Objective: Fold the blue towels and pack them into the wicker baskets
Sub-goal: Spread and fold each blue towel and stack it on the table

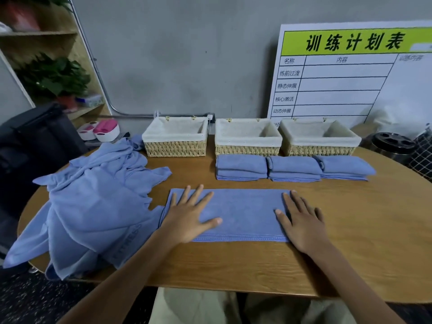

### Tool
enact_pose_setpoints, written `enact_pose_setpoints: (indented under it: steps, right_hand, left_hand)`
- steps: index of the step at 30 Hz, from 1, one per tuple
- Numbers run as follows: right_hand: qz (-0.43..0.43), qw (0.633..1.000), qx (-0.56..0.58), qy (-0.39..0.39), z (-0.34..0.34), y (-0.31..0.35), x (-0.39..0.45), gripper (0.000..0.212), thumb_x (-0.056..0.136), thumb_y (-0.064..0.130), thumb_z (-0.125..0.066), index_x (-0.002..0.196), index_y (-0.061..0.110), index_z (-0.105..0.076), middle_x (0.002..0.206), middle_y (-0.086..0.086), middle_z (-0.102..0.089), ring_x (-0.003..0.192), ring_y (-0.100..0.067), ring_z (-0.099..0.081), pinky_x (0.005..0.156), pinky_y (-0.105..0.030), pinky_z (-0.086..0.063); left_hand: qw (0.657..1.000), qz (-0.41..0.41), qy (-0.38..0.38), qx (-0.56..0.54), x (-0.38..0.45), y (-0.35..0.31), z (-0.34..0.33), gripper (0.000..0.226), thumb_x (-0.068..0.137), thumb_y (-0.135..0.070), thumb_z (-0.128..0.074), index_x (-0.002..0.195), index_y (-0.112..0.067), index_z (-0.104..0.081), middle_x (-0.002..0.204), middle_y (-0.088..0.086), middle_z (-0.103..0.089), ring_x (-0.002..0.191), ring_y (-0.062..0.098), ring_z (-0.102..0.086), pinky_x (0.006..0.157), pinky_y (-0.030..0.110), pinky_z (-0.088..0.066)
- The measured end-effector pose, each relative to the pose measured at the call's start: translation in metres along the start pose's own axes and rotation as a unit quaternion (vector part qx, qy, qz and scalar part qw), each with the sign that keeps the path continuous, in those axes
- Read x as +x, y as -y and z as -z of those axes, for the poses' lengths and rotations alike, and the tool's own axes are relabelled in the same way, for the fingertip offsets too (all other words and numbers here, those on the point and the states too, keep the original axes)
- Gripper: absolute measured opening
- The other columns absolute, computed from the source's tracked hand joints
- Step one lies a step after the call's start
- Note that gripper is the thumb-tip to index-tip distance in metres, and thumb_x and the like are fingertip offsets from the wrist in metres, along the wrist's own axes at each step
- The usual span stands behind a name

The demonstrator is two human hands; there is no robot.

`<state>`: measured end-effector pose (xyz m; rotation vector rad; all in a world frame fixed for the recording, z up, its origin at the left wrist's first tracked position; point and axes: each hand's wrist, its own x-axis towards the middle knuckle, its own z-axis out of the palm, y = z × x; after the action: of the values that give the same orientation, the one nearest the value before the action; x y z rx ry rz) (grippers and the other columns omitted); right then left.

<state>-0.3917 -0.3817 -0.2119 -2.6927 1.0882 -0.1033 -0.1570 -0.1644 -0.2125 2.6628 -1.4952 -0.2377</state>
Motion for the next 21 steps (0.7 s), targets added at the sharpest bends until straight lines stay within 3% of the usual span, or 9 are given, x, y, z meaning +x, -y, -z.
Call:
enact_pose_setpoints:
  steps: [3,6,9,11,14,16,19,21]
  right_hand:
    - [-0.047,0.996,0.029,-0.065,0.002,-0.015,-0.009,0.073,0.096,0.065,-0.028,0.149,0.015,-0.033,0.158,-0.003,-0.027,0.146,-0.021,-0.025,0.118,-0.047,-0.018]
    - [-0.029,0.991,0.040,-0.126,0.007,-0.027,-0.018,0.052,0.092,0.060,-0.049,0.122,0.019,-0.059,0.130,-0.003,-0.050,0.125,-0.025,-0.046,0.106,-0.044,-0.033]
    - [-0.024,0.987,0.093,-0.132,0.012,-0.027,-0.018,0.026,0.092,0.048,-0.060,0.100,0.024,-0.064,0.110,0.004,-0.056,0.109,-0.022,-0.050,0.094,-0.041,-0.039]
    - [-0.029,0.975,0.179,-0.132,0.016,-0.030,-0.015,0.016,0.094,0.040,-0.061,0.089,0.024,-0.061,0.094,0.006,-0.062,0.095,-0.021,-0.055,0.078,-0.037,-0.043]
    - [-0.023,0.945,0.300,-0.124,0.023,-0.045,-0.008,0.017,0.097,0.027,-0.060,0.086,0.017,-0.054,0.072,0.005,-0.058,0.067,-0.013,-0.055,0.056,-0.032,-0.035]
    - [-0.016,0.926,0.355,-0.126,0.028,-0.058,-0.006,0.016,0.098,0.022,-0.060,0.088,0.013,-0.051,0.066,0.005,-0.053,0.056,-0.005,-0.049,0.052,-0.024,-0.031]
    - [-0.023,0.897,0.420,-0.134,0.035,-0.076,-0.005,0.013,0.097,0.018,-0.061,0.094,0.012,-0.050,0.072,0.000,-0.056,0.054,-0.002,-0.047,0.051,-0.017,-0.034]
    - [-0.030,0.882,0.449,-0.140,0.037,-0.086,-0.006,0.015,0.097,0.019,-0.062,0.099,0.011,-0.050,0.078,0.001,-0.055,0.056,-0.001,-0.047,0.053,-0.015,-0.035]
  left_hand:
    - [1.000,0.000,0.004,-0.004,-0.002,-0.001,0.003,0.086,0.084,-0.087,-0.020,0.156,-0.047,0.005,0.163,-0.015,0.021,0.152,0.023,0.021,0.121,0.057,0.008]
    - [1.000,0.010,-0.021,-0.005,0.003,-0.012,0.010,0.087,0.084,-0.086,-0.014,0.158,-0.040,-0.018,0.168,-0.008,0.001,0.155,0.027,0.001,0.121,0.054,-0.006]
    - [0.990,-0.046,-0.124,-0.057,0.026,-0.049,0.023,0.062,0.098,-0.065,-0.035,0.142,-0.025,-0.054,0.150,-0.002,-0.043,0.138,0.024,-0.040,0.111,0.044,-0.035]
    - [0.975,-0.126,-0.133,-0.124,0.055,-0.086,0.032,0.040,0.103,-0.041,-0.049,0.136,-0.020,-0.061,0.131,-0.003,-0.055,0.120,0.019,-0.053,0.100,0.039,-0.043]
    - [0.956,-0.229,-0.056,-0.175,0.110,-0.146,0.043,0.034,0.103,-0.026,-0.055,0.137,-0.023,-0.059,0.124,0.000,-0.057,0.103,0.015,-0.058,0.091,0.040,-0.050]
    - [0.946,-0.290,-0.004,-0.147,0.148,-0.178,0.045,0.037,0.102,-0.018,-0.057,0.138,-0.025,-0.057,0.132,0.001,-0.057,0.113,0.020,-0.057,0.096,0.045,-0.048]
    - [0.927,-0.356,0.067,-0.099,0.189,-0.211,0.042,0.043,0.100,-0.013,-0.059,0.140,-0.025,-0.056,0.142,-0.001,-0.055,0.130,0.020,-0.050,0.106,0.042,-0.042]
    - [0.920,-0.372,0.101,-0.072,0.205,-0.224,0.038,0.039,0.099,-0.013,-0.060,0.136,-0.024,-0.060,0.139,-0.008,-0.058,0.126,0.008,-0.051,0.104,0.031,-0.041]
